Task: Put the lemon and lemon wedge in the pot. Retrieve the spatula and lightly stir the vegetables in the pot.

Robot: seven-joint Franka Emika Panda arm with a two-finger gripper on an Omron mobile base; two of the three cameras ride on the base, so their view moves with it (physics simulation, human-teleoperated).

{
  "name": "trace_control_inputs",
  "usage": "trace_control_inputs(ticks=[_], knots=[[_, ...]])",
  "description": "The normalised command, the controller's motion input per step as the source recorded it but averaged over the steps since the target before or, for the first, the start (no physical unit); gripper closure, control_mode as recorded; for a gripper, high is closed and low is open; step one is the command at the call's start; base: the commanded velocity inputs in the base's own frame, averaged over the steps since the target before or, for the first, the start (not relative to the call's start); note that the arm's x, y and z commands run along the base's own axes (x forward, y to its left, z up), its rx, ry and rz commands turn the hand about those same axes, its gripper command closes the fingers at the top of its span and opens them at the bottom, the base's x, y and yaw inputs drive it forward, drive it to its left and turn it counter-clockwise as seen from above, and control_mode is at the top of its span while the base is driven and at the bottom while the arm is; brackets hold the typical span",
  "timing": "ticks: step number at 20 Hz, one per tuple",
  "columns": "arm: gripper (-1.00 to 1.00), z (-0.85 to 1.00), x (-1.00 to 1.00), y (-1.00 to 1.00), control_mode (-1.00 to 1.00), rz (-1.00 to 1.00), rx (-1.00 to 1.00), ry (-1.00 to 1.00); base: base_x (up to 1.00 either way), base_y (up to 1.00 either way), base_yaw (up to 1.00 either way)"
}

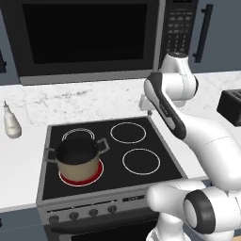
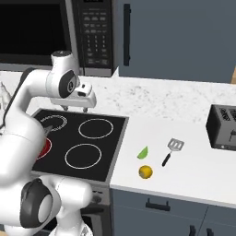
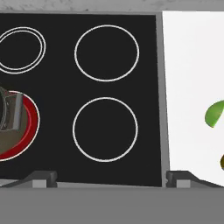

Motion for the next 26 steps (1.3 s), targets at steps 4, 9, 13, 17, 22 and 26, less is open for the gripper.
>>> trace_control_inputs(ticks=[4, 9, 13, 17, 22, 26], knots=[[-1.0, 0.0, 0.0, 0.0, 1.0, 0.0, 0.0, 0.0, 0.14, -0.25, -0.08], [-1.0, 0.0, 0.0, 0.0, 1.0, 0.0, 0.0, 0.0, 0.44, -0.03, -0.16], [-1.0, 0.0, 0.09, -0.08, -1.0, -0.09, 0.0, 0.0, 0.1, 0.0, -0.04], [-1.0, -0.1, 0.01, -0.32, -1.0, -0.09, 0.0, 0.02, 0.0, 0.0, 0.0], [-1.0, -0.43, 0.0, -0.55, -1.0, -0.08, 0.0, 0.03, 0.0, 0.0, 0.0], [-1.0, -0.66, 0.02, -0.63, -1.0, -0.07, 0.0, 0.1, 0.0, 0.0, 0.0]])
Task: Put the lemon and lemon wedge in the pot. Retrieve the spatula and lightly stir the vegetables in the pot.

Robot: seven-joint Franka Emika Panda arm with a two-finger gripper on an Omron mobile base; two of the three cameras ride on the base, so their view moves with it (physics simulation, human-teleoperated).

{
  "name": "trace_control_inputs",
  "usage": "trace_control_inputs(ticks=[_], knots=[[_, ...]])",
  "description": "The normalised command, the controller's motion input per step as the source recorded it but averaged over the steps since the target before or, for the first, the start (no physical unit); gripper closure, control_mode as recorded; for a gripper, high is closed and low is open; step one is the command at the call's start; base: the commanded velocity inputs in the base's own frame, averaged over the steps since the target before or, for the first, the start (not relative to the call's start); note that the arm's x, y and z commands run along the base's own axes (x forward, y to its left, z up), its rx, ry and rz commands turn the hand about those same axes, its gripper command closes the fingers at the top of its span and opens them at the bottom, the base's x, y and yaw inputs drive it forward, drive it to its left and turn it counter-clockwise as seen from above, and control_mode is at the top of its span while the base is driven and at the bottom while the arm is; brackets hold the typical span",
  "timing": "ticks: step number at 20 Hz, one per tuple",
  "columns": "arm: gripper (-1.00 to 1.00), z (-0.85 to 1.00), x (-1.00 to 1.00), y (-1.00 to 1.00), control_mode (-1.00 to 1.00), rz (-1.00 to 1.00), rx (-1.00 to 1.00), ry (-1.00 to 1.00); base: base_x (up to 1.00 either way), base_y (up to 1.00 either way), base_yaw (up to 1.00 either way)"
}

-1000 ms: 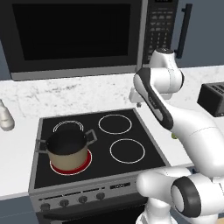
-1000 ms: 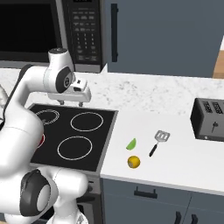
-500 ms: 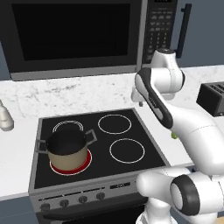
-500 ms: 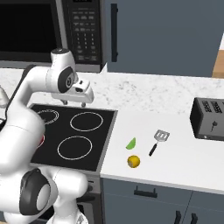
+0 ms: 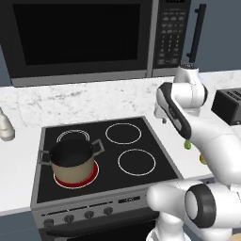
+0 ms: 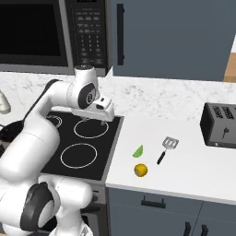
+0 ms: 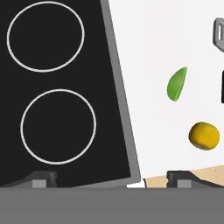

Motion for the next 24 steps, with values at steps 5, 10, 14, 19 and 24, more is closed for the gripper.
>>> trace_control_inputs(ticks=[5, 10, 14, 19, 24], knots=[[-1.0, -0.71, 0.13, -0.66, -1.0, -0.07, 0.0, 0.07, 0.0, 0.0, 0.0], [-1.0, -0.61, 0.27, -0.5, -1.0, -0.08, 0.0, 0.01, 0.0, 0.0, 0.0], [-1.0, -0.56, 0.33, -0.62, -1.0, -0.06, 0.0, 0.03, 0.0, 0.0, 0.0], [-1.0, -0.47, 0.27, -0.57, -1.0, -0.05, 0.0, 0.05, 0.0, 0.0, 0.0], [-1.0, -0.4, 0.09, -0.49, -1.0, -0.06, 0.0, 0.0, 0.0, 0.0, 0.0]])
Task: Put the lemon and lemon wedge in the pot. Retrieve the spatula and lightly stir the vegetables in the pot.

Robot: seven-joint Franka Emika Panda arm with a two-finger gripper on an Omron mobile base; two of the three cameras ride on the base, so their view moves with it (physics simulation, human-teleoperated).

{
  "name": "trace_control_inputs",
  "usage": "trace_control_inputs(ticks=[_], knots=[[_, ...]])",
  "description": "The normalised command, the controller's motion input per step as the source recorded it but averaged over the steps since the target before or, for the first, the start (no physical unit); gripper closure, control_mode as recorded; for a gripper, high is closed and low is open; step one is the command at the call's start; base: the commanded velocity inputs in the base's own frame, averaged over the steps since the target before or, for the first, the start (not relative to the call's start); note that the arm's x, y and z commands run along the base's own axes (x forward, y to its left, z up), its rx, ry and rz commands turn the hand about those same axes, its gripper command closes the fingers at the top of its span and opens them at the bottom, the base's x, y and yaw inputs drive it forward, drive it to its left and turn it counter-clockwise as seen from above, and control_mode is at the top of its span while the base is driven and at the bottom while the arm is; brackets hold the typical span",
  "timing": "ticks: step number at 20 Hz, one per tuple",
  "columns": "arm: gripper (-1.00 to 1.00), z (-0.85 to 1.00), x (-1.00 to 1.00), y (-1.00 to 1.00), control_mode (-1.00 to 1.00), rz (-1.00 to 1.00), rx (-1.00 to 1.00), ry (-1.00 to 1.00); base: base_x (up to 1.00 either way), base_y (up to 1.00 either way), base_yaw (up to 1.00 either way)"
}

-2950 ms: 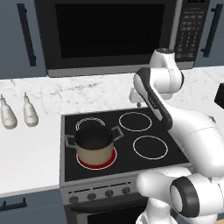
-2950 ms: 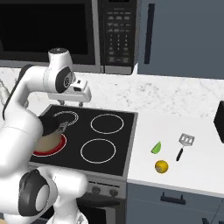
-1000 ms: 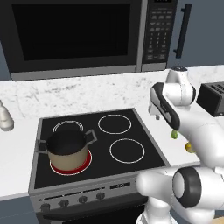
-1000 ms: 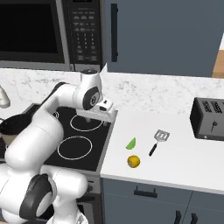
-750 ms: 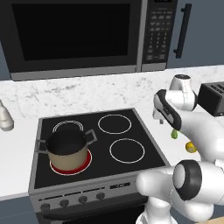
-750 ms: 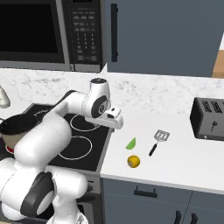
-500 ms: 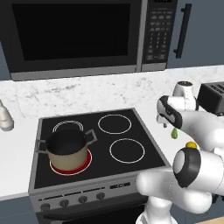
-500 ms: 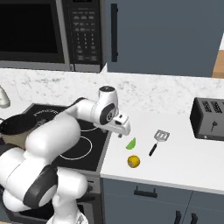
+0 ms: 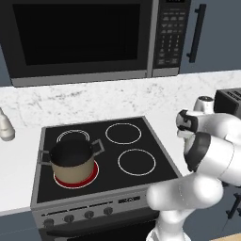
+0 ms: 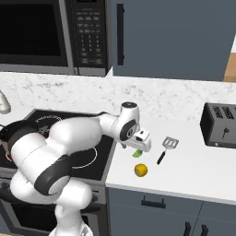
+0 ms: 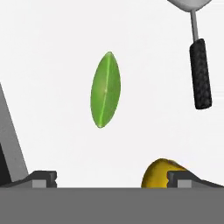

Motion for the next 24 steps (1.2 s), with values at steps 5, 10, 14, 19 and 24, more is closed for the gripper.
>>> trace_control_inputs(ticks=[5, 10, 14, 19, 24], knots=[[-1.0, -0.4, 0.09, -0.35, -1.0, -0.05, 0.0, 0.0, 0.0, 0.0, 0.0], [-1.0, -0.29, 0.17, -0.03, -1.0, -0.01, 0.0, 0.0, 0.0, 0.0, 0.0], [-1.0, -0.16, 0.27, 0.0, -1.0, 0.0, 0.0, 0.0, 0.0, 0.0, 0.0], [-1.0, -0.15, 0.44, 0.0, -1.0, 0.0, 0.0, 0.0, 0.0, 0.0, 0.0], [-1.0, -0.2, 0.45, 0.0, -1.0, 0.0, 0.01, 0.0, 0.0, 0.0, 0.0]])
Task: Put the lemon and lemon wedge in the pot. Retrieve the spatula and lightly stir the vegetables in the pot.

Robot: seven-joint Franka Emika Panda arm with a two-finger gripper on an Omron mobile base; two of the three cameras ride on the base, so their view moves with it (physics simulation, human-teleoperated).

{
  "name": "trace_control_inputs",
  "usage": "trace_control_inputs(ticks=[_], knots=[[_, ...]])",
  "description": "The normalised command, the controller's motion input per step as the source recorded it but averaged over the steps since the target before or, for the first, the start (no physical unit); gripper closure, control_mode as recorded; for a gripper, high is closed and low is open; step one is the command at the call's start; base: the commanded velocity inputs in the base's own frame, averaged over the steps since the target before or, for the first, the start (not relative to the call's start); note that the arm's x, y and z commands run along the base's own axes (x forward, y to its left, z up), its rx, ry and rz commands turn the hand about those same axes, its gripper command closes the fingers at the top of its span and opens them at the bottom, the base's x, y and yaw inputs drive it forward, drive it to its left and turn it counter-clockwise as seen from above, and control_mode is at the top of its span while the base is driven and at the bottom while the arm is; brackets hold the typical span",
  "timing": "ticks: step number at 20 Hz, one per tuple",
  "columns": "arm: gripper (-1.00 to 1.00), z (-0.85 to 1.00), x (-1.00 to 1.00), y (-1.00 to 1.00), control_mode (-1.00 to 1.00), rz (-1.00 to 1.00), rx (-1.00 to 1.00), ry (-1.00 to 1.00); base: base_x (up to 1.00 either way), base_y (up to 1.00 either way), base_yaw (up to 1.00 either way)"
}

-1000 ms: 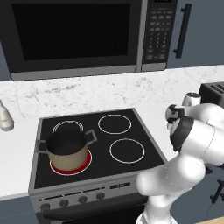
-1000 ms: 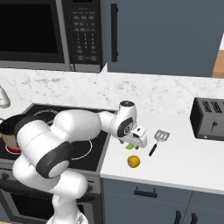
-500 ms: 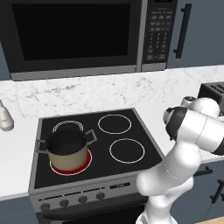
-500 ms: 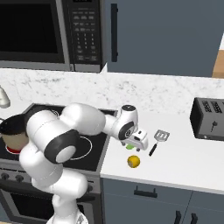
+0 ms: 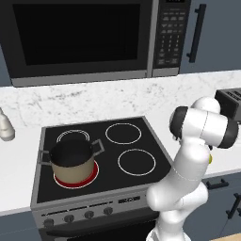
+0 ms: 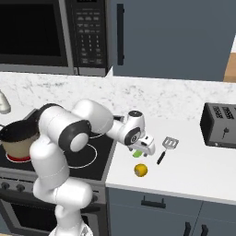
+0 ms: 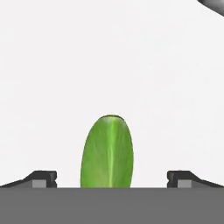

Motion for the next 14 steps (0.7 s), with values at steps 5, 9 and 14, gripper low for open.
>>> trace_control_inputs(ticks=[5, 9, 14], knots=[[-1.0, -0.3, 0.24, -0.01, -1.0, 0.0, 0.0, 0.0, 0.0, 0.0, 0.0], [-1.0, -0.42, -0.04, -0.01, -1.0, 0.0, 0.0, 0.03, 0.0, 0.0, 0.0], [1.0, -0.37, -0.23, 0.06, -1.0, 0.0, 0.0, 0.0, 0.0, 0.0, 0.0]])
